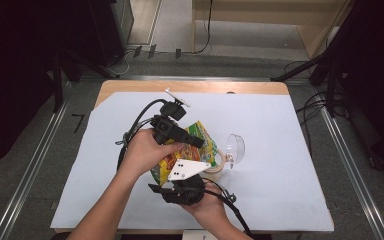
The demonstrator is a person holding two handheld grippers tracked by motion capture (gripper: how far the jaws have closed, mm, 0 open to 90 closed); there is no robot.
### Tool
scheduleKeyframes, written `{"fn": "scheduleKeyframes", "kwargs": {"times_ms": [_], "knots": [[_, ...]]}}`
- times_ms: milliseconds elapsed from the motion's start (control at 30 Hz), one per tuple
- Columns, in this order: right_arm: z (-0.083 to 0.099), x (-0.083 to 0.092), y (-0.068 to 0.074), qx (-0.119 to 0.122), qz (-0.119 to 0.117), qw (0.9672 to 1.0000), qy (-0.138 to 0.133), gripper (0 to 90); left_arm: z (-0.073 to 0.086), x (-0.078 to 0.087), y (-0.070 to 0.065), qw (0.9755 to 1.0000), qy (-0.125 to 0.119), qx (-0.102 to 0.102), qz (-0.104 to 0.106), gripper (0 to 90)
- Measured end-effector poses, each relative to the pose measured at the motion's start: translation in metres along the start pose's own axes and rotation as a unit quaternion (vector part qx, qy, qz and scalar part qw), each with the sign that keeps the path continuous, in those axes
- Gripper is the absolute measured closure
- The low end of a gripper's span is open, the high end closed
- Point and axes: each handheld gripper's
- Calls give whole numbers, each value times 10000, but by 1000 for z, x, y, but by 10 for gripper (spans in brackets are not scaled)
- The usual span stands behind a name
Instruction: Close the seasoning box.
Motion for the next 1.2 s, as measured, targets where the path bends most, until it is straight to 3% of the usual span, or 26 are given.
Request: {"fn": "scheduleKeyframes", "kwargs": {"times_ms": [267,300,467,733,900,1200], "knots": [[-2,4,0,-178,-5,9998,-87,672,3,3,-8,9999,-58,-118,32,621],[-3,4,-1,-277,-69,9995,-123,674,3,4,-9,9999,-95,-116,22,619],[-4,6,0,-304,-103,9994,-131,673,3,7,-10,9999,-100,-105,16,637],[-4,5,3,-127,-86,9998,-118,610,2,4,-9,9998,-85,-99,-120,693],[-4,6,4,160,146,9997,-130,691,2,4,-11,9998,-84,-150,-97,696],[-4,6,4,98,174,9997,-134,692,2,3,-13,9995,-140,-210,-164,692]]}}
Point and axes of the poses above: each handheld gripper's, and its own axes: x roughly backward along the jaws, z roughly out of its underside, y roughly to its left, and after that the axes turned 14 degrees about z, right-handed
